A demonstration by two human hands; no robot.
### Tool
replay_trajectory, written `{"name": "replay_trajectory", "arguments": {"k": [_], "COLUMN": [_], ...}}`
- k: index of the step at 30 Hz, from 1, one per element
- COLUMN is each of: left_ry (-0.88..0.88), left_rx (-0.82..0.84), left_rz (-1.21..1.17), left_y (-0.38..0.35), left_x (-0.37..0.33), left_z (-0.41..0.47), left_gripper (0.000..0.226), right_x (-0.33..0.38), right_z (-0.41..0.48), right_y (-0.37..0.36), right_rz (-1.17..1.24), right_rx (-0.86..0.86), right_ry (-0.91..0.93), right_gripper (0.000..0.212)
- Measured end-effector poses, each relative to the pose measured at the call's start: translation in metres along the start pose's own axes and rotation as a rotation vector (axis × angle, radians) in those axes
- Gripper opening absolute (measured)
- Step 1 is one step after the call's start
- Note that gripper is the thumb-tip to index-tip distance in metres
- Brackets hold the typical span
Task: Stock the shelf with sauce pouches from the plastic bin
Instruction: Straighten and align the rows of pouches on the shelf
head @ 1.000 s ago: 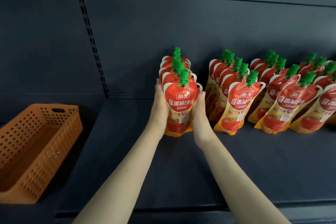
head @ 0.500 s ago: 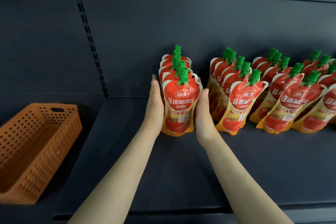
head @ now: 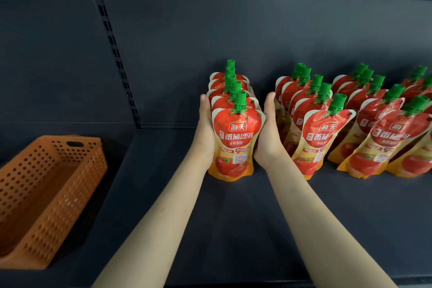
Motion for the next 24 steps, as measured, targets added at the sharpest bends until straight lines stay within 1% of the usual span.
{"name": "replay_trajectory", "arguments": {"k": [5,11,17,19,21,22,23,24], "left_ry": [-0.017,-0.033,-0.034,-0.026,0.002,0.018,0.029,0.031], "left_rx": [0.022,0.015,-0.013,-0.013,-0.007,-0.02,-0.042,-0.067], "left_rz": [-0.01,0.008,0.011,0.028,0.084,0.132,0.196,0.276], "left_y": [-0.001,-0.002,-0.004,-0.003,0.002,0.007,0.014,0.022], "left_x": [0.0,-0.002,-0.007,-0.007,-0.002,0.001,0.004,0.007], "left_z": [0.001,0.001,-0.003,-0.009,-0.017,-0.021,-0.026,-0.031], "left_gripper": [0.063,0.06,0.061,0.063,0.067,0.069,0.07,0.072], "right_x": [0.005,0.0,0.0,-0.001,-0.004,-0.007,-0.009,-0.011], "right_z": [0.0,0.001,0.002,-0.005,-0.014,-0.019,-0.025,-0.033], "right_y": [-0.002,0.001,0.002,0.002,0.006,0.009,0.013,0.016], "right_rz": [-0.023,-0.025,-0.072,-0.116,-0.152,-0.179,-0.207,-0.237], "right_rx": [0.019,-0.011,0.022,0.002,-0.001,-0.009,-0.029,-0.049], "right_ry": [-0.032,-0.062,-0.024,-0.018,-0.012,-0.006,0.003,0.017], "right_gripper": [0.075,0.073,0.077,0.086,0.101,0.103,0.1,0.092]}}
Point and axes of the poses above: each hand's wrist, its own z-axis towards the middle knuckle, its own y-axis out of the back of the hand, x = y × z, the point moved 5 cm from there along z, towards the middle knuckle, and after that the axes turned 4 degrees about -y, right-handed, at the moved point
